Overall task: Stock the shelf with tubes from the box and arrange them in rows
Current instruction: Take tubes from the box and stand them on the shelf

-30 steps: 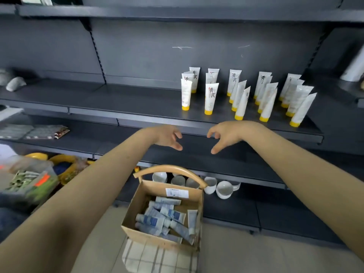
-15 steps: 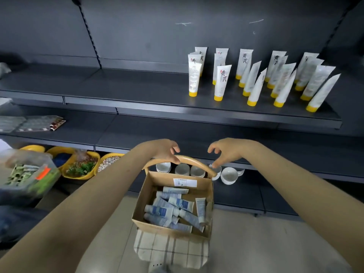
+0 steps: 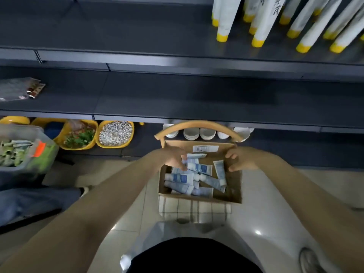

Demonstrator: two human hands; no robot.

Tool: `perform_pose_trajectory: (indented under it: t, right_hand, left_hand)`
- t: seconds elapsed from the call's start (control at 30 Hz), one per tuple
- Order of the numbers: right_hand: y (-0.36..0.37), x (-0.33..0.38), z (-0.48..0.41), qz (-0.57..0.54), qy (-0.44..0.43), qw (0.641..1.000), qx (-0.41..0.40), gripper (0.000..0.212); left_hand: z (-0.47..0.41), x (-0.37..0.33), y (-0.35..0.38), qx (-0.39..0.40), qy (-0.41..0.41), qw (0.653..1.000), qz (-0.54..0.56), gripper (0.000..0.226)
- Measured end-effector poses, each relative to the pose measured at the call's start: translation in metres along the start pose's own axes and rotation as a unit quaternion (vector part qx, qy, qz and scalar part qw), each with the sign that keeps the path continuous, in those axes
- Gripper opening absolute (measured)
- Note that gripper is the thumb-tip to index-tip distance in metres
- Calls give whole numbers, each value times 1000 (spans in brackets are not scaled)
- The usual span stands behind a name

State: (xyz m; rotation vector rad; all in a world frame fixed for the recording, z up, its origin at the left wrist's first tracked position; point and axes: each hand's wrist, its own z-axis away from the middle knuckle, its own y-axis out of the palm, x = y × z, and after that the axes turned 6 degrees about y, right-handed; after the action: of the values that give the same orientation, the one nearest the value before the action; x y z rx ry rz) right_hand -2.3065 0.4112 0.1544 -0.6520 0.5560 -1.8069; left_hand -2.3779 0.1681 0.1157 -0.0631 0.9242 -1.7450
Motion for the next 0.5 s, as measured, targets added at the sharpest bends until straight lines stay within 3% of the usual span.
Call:
perform_pose_trajectory:
  t: [0.23,0.5]
  right_hand:
    - [42,-9,-33,-73,35,997,20,53]
    - [86,-31,-125,-84,48,995,18,50]
  left_hand:
    - [-33,37,51,54,-26,997,51,60]
    - [-94,67,111,17,-47,991,122,46]
